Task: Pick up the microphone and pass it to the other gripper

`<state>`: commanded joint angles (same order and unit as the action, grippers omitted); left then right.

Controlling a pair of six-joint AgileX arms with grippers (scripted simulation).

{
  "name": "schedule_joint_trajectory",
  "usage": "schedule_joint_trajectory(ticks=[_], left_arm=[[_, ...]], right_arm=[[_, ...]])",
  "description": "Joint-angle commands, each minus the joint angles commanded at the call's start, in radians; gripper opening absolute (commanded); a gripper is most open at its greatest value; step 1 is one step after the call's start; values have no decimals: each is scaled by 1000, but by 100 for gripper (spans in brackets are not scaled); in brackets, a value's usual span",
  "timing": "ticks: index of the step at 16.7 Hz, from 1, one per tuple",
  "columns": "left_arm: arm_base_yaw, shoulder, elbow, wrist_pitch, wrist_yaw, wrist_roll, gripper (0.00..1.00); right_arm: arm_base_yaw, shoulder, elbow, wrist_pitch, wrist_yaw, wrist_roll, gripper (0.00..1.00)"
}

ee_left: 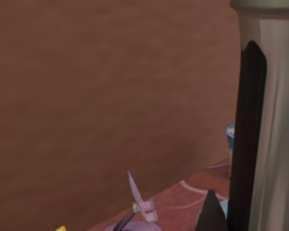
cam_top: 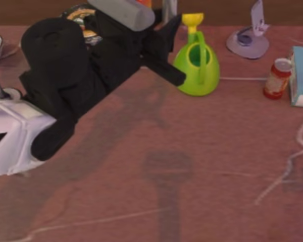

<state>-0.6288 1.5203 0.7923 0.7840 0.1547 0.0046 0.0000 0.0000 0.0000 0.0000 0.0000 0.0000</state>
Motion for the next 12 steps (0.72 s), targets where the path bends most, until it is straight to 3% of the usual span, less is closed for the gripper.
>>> schedule_joint_trajectory(ticks=[7,12], left_arm=[[-3,-3,-3,-1,-2,-1,0],[-3,-3,-3,-1,-2,-1,0]], right_arm=[[11,13,11,4,0,0,100],[154,229,161,60,1,1,100]])
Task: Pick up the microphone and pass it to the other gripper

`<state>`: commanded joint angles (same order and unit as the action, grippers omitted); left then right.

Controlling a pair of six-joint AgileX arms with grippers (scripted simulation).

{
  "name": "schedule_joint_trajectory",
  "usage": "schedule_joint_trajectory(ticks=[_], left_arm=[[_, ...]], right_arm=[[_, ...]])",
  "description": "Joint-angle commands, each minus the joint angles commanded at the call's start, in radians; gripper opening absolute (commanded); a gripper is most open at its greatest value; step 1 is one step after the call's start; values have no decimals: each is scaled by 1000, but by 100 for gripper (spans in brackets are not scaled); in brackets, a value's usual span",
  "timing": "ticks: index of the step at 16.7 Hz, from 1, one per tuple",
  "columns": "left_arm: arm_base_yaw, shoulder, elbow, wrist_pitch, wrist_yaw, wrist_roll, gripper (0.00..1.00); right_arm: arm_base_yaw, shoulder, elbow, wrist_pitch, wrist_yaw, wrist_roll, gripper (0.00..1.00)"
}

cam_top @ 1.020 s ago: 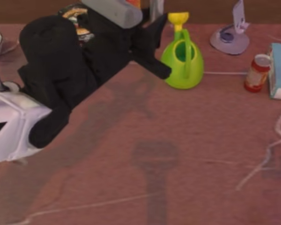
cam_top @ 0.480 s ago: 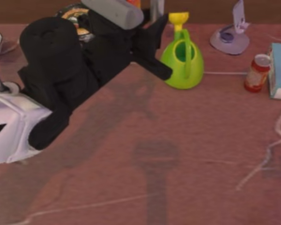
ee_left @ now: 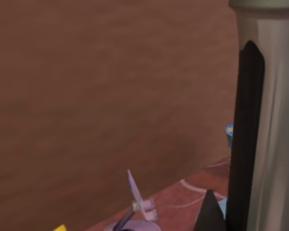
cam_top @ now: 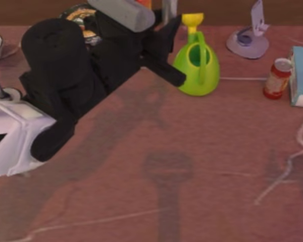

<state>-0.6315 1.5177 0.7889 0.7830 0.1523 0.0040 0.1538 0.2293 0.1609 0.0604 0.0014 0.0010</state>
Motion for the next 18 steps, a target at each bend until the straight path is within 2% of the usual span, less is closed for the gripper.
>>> schedule_joint_trajectory(ticks=[11,14,18], left_arm=[[0,0,0,0,0,0,0],[0,0,0,0,0,0,0],[0,0,0,0,0,0,0]], right_arm=[[458,787,540,241,4,23,100],[525,901,610,267,6,25,100],[541,929,626,272,7,25,100]])
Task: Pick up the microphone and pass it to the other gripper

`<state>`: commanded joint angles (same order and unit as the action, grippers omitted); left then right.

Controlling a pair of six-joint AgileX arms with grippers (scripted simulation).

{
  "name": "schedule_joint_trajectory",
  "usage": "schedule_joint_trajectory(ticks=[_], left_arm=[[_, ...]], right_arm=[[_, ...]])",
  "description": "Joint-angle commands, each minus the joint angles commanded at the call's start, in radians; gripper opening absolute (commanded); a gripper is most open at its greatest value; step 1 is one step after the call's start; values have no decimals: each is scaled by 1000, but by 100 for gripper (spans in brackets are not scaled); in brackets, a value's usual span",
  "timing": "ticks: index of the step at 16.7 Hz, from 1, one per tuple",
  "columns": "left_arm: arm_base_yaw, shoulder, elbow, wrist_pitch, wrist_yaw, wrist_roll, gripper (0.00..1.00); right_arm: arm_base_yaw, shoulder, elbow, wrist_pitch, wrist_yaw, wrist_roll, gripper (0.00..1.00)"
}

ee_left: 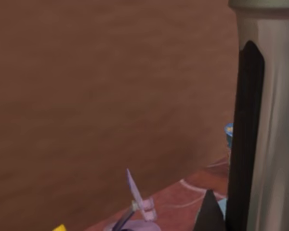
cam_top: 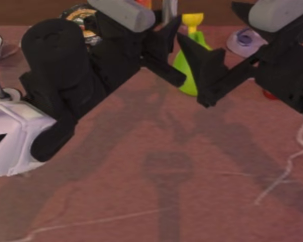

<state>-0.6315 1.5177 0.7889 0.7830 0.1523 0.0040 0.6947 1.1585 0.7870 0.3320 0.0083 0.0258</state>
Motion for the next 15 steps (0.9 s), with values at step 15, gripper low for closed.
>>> schedule_joint_trajectory(ticks=[15], left_arm=[[0,0,0,0,0,0,0]], right_arm=[[-4,408,304,105,2,1,100]])
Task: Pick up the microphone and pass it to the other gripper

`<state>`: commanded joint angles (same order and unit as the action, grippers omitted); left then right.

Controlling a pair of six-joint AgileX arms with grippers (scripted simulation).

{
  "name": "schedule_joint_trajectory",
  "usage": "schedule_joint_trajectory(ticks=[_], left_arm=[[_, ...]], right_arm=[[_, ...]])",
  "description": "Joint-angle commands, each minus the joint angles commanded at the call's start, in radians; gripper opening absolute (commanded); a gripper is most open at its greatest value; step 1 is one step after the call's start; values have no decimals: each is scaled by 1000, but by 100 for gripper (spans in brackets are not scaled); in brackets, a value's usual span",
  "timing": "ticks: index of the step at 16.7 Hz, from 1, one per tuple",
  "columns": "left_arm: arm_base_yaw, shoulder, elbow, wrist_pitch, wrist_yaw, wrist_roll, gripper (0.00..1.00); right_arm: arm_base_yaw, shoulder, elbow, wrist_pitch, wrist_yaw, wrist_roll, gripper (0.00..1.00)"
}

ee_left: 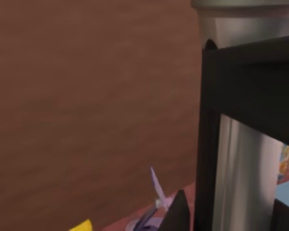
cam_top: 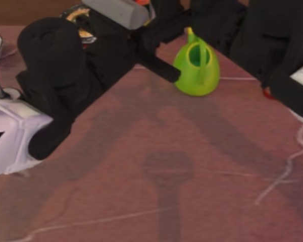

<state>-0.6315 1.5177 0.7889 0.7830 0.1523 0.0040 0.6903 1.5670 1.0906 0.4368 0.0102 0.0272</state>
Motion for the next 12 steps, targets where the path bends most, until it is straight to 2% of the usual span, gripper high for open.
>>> schedule_joint_trajectory(ticks=[3,12], left_arm=[[0,0,0,0,0,0,0],[0,0,0,0,0,0,0]], right_arm=[[0,0,0,0,0,0,100],[0,0,0,0,0,0,32]])
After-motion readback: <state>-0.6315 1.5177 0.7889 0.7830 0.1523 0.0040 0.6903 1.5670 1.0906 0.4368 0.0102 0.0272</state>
